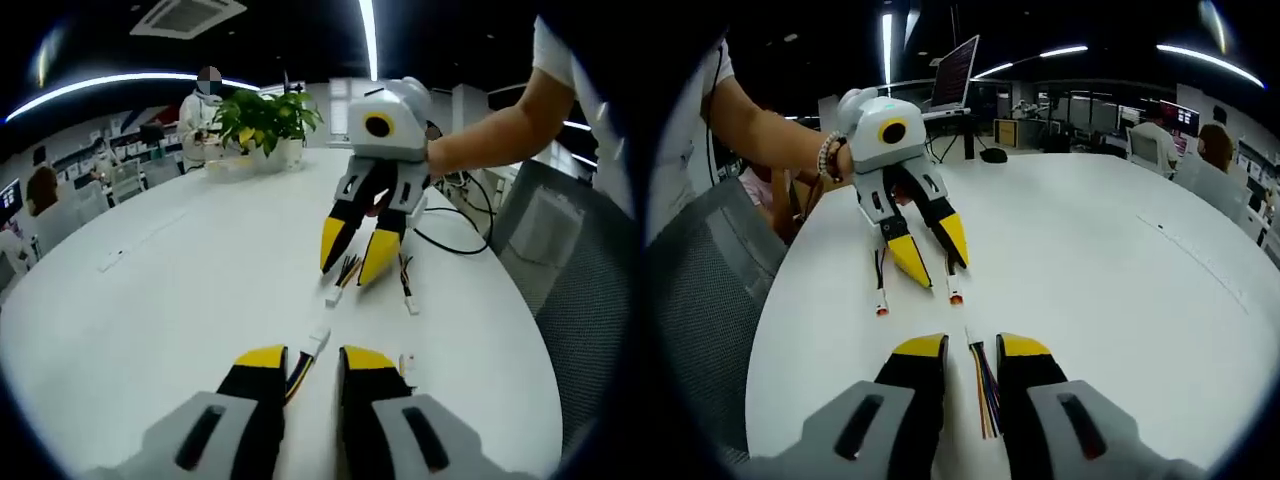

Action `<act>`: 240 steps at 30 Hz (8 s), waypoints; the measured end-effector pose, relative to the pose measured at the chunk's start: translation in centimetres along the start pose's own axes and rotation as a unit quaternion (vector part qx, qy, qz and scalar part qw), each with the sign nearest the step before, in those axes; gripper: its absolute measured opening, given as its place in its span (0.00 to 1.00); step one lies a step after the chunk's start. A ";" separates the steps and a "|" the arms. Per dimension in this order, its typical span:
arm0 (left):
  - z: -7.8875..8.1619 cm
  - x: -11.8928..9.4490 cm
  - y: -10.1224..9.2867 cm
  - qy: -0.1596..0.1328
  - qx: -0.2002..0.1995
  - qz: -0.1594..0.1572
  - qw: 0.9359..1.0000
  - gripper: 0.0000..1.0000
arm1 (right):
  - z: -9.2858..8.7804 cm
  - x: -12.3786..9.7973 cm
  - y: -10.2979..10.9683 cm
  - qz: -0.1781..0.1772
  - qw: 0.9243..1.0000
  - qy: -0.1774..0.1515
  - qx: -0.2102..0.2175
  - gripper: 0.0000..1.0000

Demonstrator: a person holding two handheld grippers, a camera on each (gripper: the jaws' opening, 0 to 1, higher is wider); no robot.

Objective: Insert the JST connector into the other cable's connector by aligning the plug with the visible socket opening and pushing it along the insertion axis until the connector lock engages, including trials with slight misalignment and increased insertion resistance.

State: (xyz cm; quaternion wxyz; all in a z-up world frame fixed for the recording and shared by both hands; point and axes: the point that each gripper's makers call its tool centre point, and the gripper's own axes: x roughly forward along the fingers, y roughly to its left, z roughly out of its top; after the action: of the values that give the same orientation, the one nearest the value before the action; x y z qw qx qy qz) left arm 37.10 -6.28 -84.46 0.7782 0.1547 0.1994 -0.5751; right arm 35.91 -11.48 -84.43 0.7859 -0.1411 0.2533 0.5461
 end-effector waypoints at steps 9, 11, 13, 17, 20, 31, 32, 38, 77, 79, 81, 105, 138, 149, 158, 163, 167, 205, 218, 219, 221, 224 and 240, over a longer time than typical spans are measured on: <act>-0.4 0.3 0.3 -0.016 -0.023 0.000 1.000 0.15 | -0.3 0.5 -0.3 0.002 1.000 -0.013 0.007 0.13; -0.2 0.4 0.4 -0.023 -0.030 0.000 0.999 0.14 | -0.4 0.5 -0.4 0.003 1.000 -0.016 0.005 0.12; -0.3 0.6 0.3 -0.025 -0.032 0.000 0.999 0.13 | -0.6 0.6 -0.5 0.003 1.000 -0.017 0.007 0.12; -0.5 0.7 0.2 -0.029 -0.032 -0.001 0.999 0.12 | -0.5 0.7 -0.5 0.004 1.000 -0.025 0.009 0.11; -0.5 0.7 0.4 -0.034 -0.038 0.002 0.999 0.11 | -0.7 0.7 -0.6 0.003 1.000 -0.026 0.006 0.09; -0.4 0.9 0.4 -0.047 -0.038 0.004 0.998 0.09 | -0.8 0.9 -0.9 0.006 0.999 -0.040 0.012 0.07; -0.4 1.0 0.3 -0.049 -0.038 0.003 0.998 0.08 | -0.8 0.8 -1.0 0.006 0.999 -0.042 0.013 0.07; -0.3 1.0 0.2 -0.050 -0.036 0.005 0.998 0.06 | -0.8 0.8 -1.1 0.006 0.999 -0.047 0.016 0.05; 3.5 -1.5 -0.9 -0.062 0.003 -0.011 0.998 0.01 | 4.1 -0.7 0.9 0.074 0.995 -0.042 -0.058 0.03; 3.8 -1.6 -1.1 -0.064 0.004 -0.014 0.998 0.01 | 4.2 -0.6 1.1 0.076 0.994 -0.043 -0.061 0.03; 3.9 -1.7 -1.1 -0.066 0.005 -0.015 0.998 0.01 | 4.3 -0.6 1.2 0.076 0.994 -0.043 -0.062 0.03; 4.3 -1.9 -1.7 -0.068 0.019 -0.026 0.997 0.01 | 4.8 -0.3 2.3 0.093 0.992 -0.033 -0.079 0.03; 5.3 -2.0 -1.5 -0.069 0.011 -0.028 0.997 0.00 | 5.7 -0.5 1.8 0.101 0.991 -0.041 -0.075 0.02; 5.2 -0.2 1.3 -0.060 0.031 -0.015 0.998 0.01 | 5.4 0.4 -1.1 0.074 0.993 -0.029 -0.092 0.03; 4.7 0.6 3.1 -0.050 0.033 -0.009 0.998 0.01 | 5.2 1.5 -2.7 0.068 0.993 -0.018 -0.091 0.03; 3.8 1.3 4.0 -0.036 0.035 -0.010 0.999 0.01 | 4.6 2.3 -3.4 0.064 0.994 -0.016 -0.082 0.03; 3.1 1.9 4.0 -0.022 0.039 -0.011 0.999 0.01 | 3.7 2.8 -3.8 0.066 0.994 -0.002 -0.083 0.03; 0.6 3.0 4.3 0.009 0.031 -0.015 0.999 0.01 | 1.4 4.7 -4.5 0.083 0.994 0.013 -0.063 0.05; 2.0 2.6 4.6 -0.011 0.020 -0.008 1.000 0.11 | 2.1 4.4 -4.1 0.082 0.995 0.004 -0.052 0.09; 2.1 2.5 4.7 -0.011 0.020 -0.006 1.000 0.11 | 2.4 4.2 -4.2 0.080 0.995 0.004 -0.055 0.09; 2.3 2.0 4.9 -0.014 0.017 -0.001 1.000 0.11 | 2.8 3.8 -4.4 0.075 0.996 0.003 -0.057 0.10; 3.0 1.3 5.0 -0.024 0.017 0.007 1.000 0.11 | 3.7 2.9 -4.3 0.067 0.996 -0.008 -0.064 0.10; 6.1 -2.7 2.7 -0.082 0.005 0.037 0.996 0.15 | 5.0 -1.3 -2.3 0.038 0.996 -0.034 -0.071 0.11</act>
State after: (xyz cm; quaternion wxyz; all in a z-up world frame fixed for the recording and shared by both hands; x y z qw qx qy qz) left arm 39.77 -6.09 -77.82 0.8119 0.1187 0.1264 -0.5575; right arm 38.90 -10.82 -79.65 0.7606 -0.1682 0.1924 0.5968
